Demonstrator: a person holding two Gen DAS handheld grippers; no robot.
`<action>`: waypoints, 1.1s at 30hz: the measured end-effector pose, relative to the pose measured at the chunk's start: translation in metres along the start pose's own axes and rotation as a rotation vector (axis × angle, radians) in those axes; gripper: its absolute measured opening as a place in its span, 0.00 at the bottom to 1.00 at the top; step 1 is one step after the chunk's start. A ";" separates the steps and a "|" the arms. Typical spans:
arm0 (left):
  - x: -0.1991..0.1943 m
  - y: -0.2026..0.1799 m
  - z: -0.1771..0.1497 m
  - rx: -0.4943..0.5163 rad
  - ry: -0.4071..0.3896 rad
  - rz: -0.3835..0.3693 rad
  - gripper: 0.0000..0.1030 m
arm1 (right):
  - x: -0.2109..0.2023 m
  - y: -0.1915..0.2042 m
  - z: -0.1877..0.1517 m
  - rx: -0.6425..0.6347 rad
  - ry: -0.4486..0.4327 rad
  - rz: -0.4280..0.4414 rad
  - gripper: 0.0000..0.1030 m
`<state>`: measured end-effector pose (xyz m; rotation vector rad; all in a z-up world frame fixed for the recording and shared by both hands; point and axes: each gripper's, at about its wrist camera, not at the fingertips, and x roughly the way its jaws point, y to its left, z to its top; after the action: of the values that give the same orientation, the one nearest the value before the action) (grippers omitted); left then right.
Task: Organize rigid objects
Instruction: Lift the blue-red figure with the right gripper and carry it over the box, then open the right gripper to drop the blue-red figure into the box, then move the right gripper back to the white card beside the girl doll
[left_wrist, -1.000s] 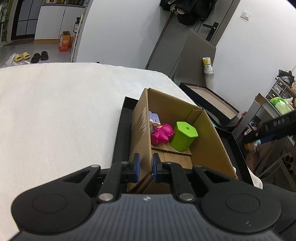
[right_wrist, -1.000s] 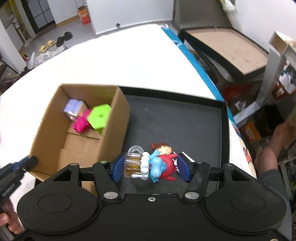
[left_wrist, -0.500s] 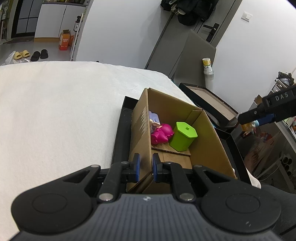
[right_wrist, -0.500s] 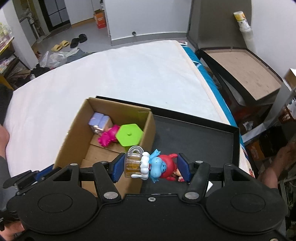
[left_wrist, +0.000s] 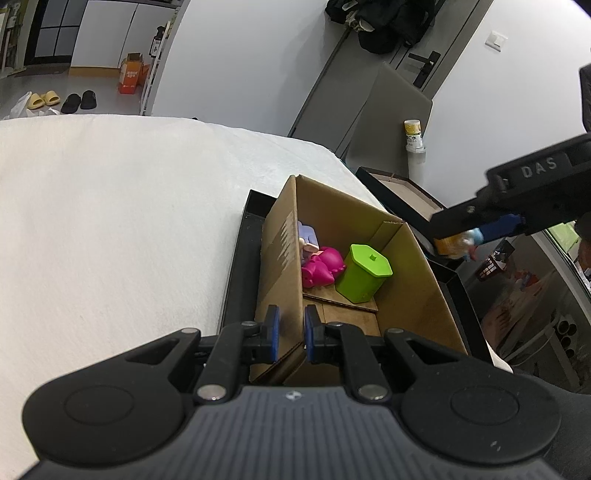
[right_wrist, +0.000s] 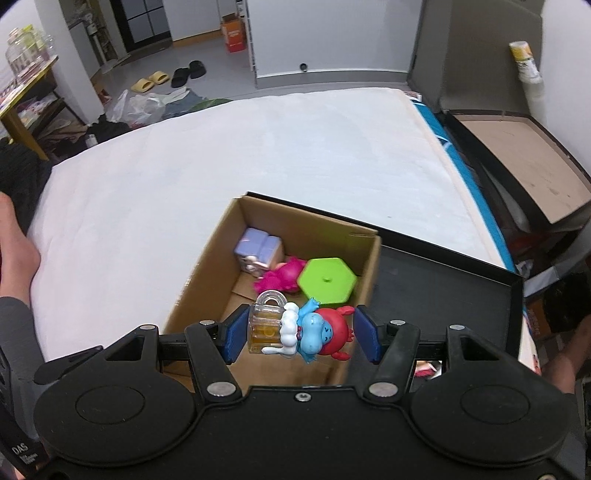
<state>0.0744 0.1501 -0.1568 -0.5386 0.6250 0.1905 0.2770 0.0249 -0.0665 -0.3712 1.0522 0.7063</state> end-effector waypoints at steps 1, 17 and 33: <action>0.000 0.000 0.000 -0.002 0.000 -0.001 0.12 | 0.002 0.003 0.001 -0.004 0.001 0.004 0.57; 0.000 0.005 0.000 -0.019 0.002 -0.011 0.12 | 0.045 0.043 0.006 -0.010 0.042 0.042 0.57; 0.000 0.003 0.001 -0.008 0.004 -0.008 0.12 | 0.044 0.019 -0.001 0.132 0.028 0.119 0.67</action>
<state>0.0740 0.1533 -0.1573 -0.5494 0.6260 0.1849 0.2767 0.0534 -0.1047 -0.2061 1.1478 0.7350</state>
